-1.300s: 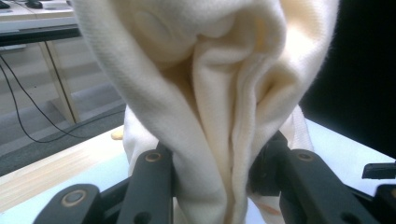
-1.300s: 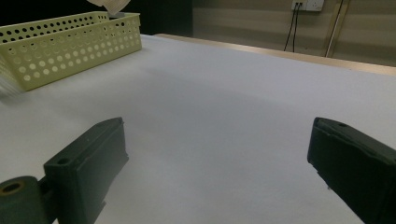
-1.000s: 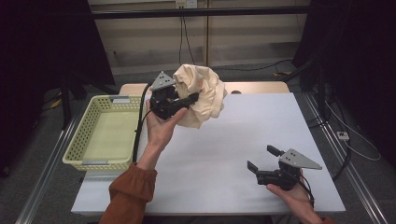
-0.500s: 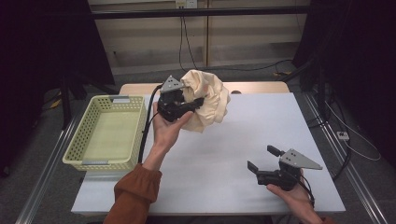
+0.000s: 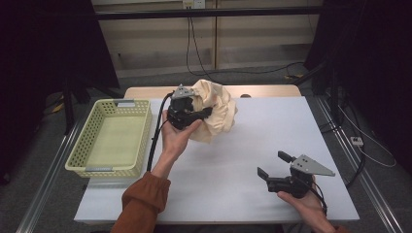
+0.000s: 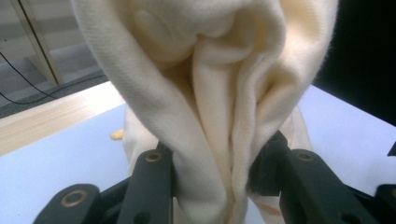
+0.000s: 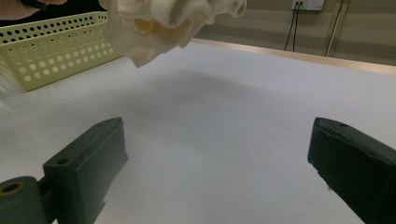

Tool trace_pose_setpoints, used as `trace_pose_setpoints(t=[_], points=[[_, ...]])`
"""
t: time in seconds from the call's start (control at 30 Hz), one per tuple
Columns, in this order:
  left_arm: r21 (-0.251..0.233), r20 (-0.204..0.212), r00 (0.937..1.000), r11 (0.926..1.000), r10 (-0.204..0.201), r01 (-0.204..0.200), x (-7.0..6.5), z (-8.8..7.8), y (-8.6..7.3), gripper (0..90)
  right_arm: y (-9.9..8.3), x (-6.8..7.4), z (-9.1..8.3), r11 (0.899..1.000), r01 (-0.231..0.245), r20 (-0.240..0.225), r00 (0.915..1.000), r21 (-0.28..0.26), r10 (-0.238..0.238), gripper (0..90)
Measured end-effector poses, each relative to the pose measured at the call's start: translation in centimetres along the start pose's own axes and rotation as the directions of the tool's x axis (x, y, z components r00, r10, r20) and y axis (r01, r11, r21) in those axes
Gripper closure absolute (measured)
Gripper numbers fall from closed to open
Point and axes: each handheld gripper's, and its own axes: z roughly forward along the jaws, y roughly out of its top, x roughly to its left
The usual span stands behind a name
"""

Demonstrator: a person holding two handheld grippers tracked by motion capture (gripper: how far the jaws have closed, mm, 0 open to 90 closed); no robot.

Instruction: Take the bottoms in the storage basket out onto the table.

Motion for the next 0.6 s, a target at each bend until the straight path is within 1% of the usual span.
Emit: trace_pose_setpoints(t=[0.17,0.27,0.37,0.4,0.47,0.53,0.6], points=[[0.024,-0.010,0.9999,0.9997,-0.004,0.004,0.3,0.5,-0.5,65.7,0.0,0.0,0.0,1.000,-0.003,0.001,1.0000,-0.001,0.003,4.4],[0.030,-0.017,0.9998,0.9994,-0.013,0.014,0.5,0.7,-0.9,65.7,0.0,0.0,0.0,1.000,0.000,0.000,1.0000,-0.001,0.000,4.4],[0.065,-0.027,0.9996,0.9979,-0.007,0.009,0.8,1.2,-1.3,65.7,0.0,0.0,0.0,1.000,0.000,0.000,1.0000,-0.001,0.000,4.4],[0.059,-0.029,0.9993,0.9980,-0.022,0.024,0.7,1.4,-1.5,65.7,0.0,0.0,0.0,1.000,0.000,0.000,1.0000,-0.002,0.000,4.4],[0.084,-0.038,0.9992,0.9964,-0.012,0.015,0.9,1.8,-1.7,65.7,0.0,0.0,0.0,1.000,0.000,-0.001,1.0000,-0.001,0.000,4.4],[0.087,-0.037,0.9990,0.9958,-0.024,0.027,1.1,2.2,-2.1,65.7,0.0,0.0,0.0,1.000,-0.001,0.000,1.0000,-0.001,0.001,4.4],[0.104,-0.036,0.9990,0.9942,-0.026,0.030,1.3,2.7,-2.4,65.7,0.0,-0.1,0.0,1.000,-0.003,0.000,1.0000,-0.001,0.003,4.4]])
